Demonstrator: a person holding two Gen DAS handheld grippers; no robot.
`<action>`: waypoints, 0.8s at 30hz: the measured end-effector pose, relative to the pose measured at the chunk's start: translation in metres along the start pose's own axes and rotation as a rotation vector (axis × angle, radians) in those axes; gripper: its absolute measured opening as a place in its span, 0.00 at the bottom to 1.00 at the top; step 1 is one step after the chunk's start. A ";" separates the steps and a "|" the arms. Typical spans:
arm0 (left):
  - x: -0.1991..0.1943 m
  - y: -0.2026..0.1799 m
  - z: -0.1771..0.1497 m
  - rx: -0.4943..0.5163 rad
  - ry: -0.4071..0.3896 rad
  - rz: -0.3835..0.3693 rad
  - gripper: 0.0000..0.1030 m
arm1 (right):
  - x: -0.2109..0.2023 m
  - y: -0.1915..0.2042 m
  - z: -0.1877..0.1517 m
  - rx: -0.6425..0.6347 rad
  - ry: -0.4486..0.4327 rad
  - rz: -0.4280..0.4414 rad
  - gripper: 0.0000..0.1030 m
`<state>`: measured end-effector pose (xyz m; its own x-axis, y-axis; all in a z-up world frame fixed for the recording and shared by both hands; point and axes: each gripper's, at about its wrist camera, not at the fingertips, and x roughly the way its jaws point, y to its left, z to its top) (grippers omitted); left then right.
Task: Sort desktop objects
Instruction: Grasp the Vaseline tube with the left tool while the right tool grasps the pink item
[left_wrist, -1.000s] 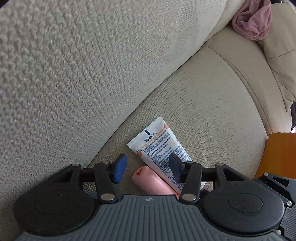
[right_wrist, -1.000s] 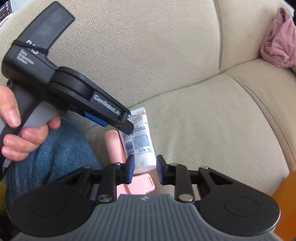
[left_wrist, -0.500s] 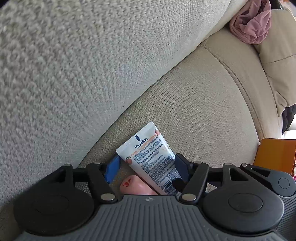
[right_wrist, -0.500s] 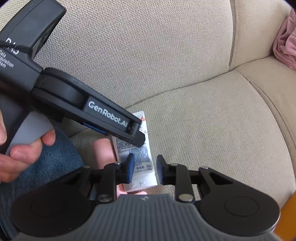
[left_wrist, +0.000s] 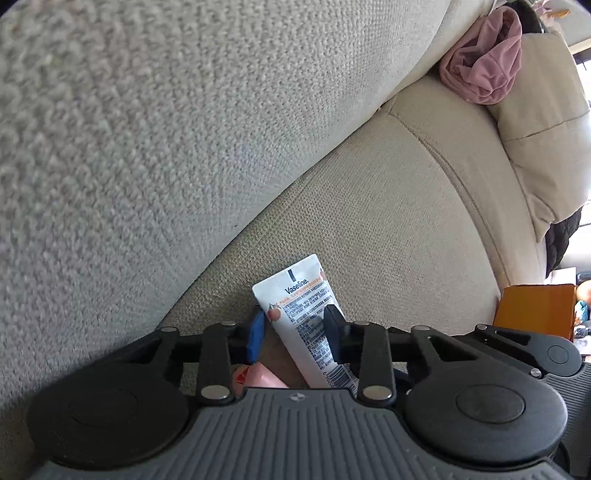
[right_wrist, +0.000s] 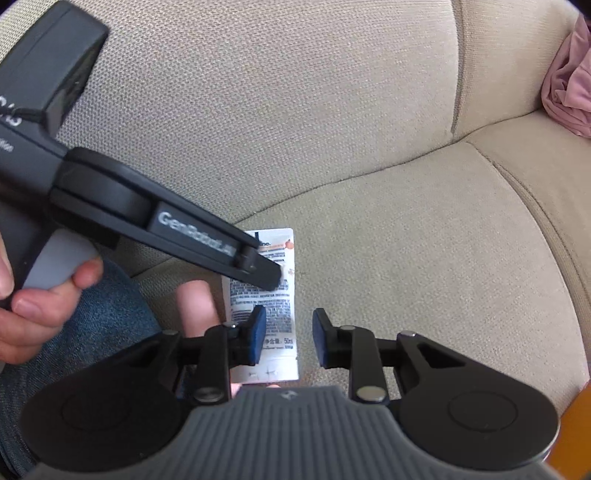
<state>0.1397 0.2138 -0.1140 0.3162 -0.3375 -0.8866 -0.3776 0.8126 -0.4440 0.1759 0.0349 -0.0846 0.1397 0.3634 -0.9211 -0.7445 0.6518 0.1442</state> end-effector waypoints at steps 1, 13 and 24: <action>-0.002 0.000 0.000 0.004 -0.019 -0.012 0.26 | -0.001 -0.002 -0.001 0.002 0.000 -0.005 0.27; -0.048 -0.038 -0.029 0.225 -0.166 -0.055 0.12 | -0.027 -0.007 -0.009 0.009 -0.035 0.014 0.27; -0.066 -0.053 -0.068 0.433 -0.149 -0.006 0.12 | -0.047 0.000 -0.035 0.011 -0.061 0.025 0.27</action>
<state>0.0794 0.1609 -0.0412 0.4515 -0.2968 -0.8415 0.0133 0.9452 -0.3262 0.1462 -0.0057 -0.0539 0.1608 0.4193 -0.8935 -0.7409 0.6494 0.1714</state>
